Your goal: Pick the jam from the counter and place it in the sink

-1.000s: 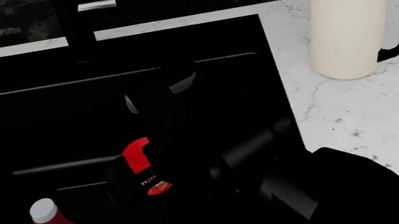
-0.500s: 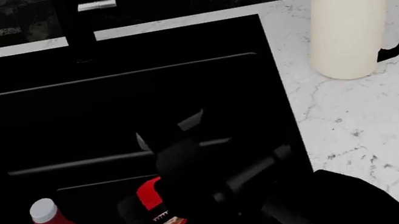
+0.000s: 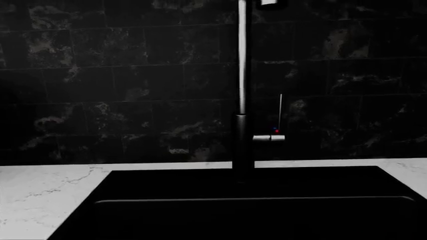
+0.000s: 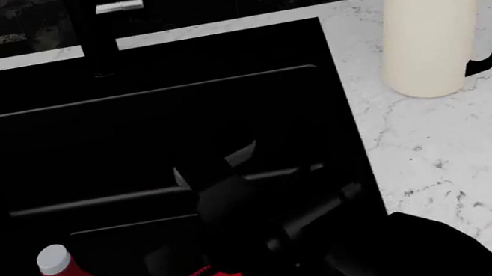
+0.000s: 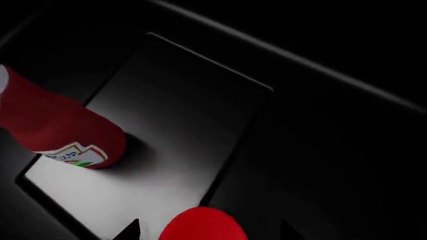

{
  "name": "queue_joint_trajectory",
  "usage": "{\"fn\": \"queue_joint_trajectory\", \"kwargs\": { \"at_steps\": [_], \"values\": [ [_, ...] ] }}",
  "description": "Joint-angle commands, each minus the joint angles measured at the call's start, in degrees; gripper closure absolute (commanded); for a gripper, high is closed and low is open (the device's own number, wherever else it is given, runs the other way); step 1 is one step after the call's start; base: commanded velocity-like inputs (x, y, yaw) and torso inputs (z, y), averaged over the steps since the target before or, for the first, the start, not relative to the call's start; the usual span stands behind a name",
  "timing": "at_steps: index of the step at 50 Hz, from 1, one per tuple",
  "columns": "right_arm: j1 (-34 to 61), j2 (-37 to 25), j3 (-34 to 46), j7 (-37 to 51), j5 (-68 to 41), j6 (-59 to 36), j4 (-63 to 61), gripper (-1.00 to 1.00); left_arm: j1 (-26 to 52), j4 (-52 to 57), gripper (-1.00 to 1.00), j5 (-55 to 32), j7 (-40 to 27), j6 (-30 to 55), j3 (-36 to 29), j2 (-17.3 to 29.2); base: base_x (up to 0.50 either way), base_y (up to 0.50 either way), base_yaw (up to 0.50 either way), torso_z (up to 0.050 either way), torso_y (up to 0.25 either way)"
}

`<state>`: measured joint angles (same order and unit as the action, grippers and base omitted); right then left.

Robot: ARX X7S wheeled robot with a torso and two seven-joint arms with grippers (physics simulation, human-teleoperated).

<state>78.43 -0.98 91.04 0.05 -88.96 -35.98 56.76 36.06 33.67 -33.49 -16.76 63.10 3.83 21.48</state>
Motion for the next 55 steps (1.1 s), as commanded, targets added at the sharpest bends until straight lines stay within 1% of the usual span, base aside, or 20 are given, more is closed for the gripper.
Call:
{"fn": "queue_joint_trajectory", "kwargs": {
  "at_steps": [1,30,43,45,49,55],
  "values": [
    [0.3,1.0,-1.4,-1.9,2.8,-1.2,-0.5,-1.0,-0.1,0.1,-1.0,1.0,0.4,-0.1,1.6,-1.1,0.0,0.0,0.0,0.0,0.0],
    [3.5,1.0,-1.4,-2.8,1.0,0.2,-0.7,-1.0,-0.2,0.4,-1.0,0.3,0.0,-0.3,1.3,-0.7,0.0,0.0,0.0,0.0,0.0],
    [5.9,0.9,-1.8,-2.0,1.4,6.8,-1.6,-1.0,0.1,0.3,-1.0,0.0,-0.3,0.0,1.2,-0.4,0.0,0.0,0.0,0.0,0.0],
    [6.1,-0.3,-2.3,-0.7,1.3,7.2,-3.6,-1.0,-0.2,0.1,-1.0,0.2,-0.3,-0.4,1.0,-0.4,0.0,0.0,0.0,0.0,0.0],
    [6.0,-4.9,-3.9,3.2,0.1,8.2,-12.0,-1.0,-0.1,0.1,-1.0,0.1,-0.5,-0.3,0.9,-0.4,0.0,0.0,0.0,0.0,0.0],
    [4.8,-9.7,-5.5,7.2,-0.8,9.9,-19.7,-1.0,-0.5,0.4,-1.0,0.0,-0.5,-0.5,0.6,-0.5,0.0,0.0,0.0,0.0,0.0]
  ]
}}
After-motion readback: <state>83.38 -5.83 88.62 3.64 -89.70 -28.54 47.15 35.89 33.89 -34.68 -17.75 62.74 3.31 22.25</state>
